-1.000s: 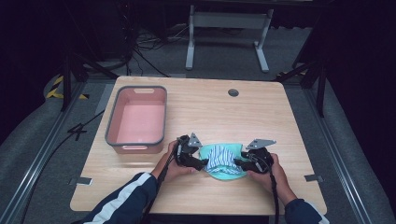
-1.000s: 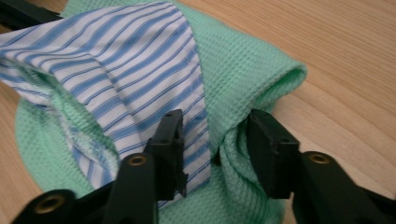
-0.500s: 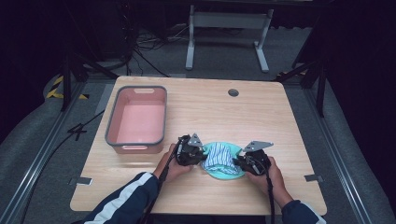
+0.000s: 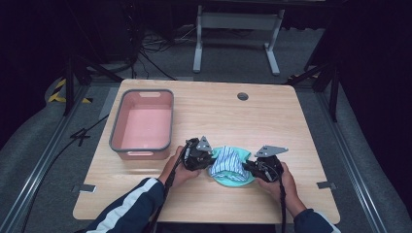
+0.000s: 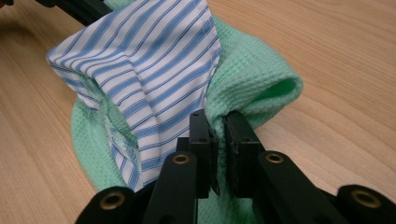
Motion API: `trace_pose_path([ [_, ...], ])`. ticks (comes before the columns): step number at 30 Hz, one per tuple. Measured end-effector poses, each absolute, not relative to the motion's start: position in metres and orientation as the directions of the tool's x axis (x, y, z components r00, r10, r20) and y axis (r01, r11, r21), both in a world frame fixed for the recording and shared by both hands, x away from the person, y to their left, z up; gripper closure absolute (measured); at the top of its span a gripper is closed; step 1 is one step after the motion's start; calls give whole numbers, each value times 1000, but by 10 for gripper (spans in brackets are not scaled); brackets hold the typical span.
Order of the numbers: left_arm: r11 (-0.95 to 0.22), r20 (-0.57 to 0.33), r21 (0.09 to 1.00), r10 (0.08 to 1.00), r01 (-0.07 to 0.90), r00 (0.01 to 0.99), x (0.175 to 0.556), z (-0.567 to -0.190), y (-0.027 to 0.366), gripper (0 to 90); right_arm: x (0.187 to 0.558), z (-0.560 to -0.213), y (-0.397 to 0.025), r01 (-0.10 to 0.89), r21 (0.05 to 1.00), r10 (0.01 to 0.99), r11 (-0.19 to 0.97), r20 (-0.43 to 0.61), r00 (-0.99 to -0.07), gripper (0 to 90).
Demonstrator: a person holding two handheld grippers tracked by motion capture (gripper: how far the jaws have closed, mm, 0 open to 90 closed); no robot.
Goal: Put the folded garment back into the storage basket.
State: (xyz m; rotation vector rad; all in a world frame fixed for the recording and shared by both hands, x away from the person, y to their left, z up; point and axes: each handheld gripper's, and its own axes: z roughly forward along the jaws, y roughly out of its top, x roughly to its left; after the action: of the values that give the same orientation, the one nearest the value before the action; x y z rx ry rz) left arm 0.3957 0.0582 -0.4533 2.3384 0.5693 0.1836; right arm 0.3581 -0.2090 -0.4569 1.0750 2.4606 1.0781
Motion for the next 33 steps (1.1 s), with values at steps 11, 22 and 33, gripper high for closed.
trace_pose_path([
  [11,-624,-24,704,458,340,889,397,-435,73,829,363,-437,-203,498,760,696,417,85,-713,825],
  [22,-585,7,742,496,328,868,398,-412,93,829,371,-419,-184,437,797,667,417,59,-743,825],
  [33,-564,37,765,520,311,853,398,-394,105,828,375,-404,-171,403,823,651,400,54,-757,824],
])
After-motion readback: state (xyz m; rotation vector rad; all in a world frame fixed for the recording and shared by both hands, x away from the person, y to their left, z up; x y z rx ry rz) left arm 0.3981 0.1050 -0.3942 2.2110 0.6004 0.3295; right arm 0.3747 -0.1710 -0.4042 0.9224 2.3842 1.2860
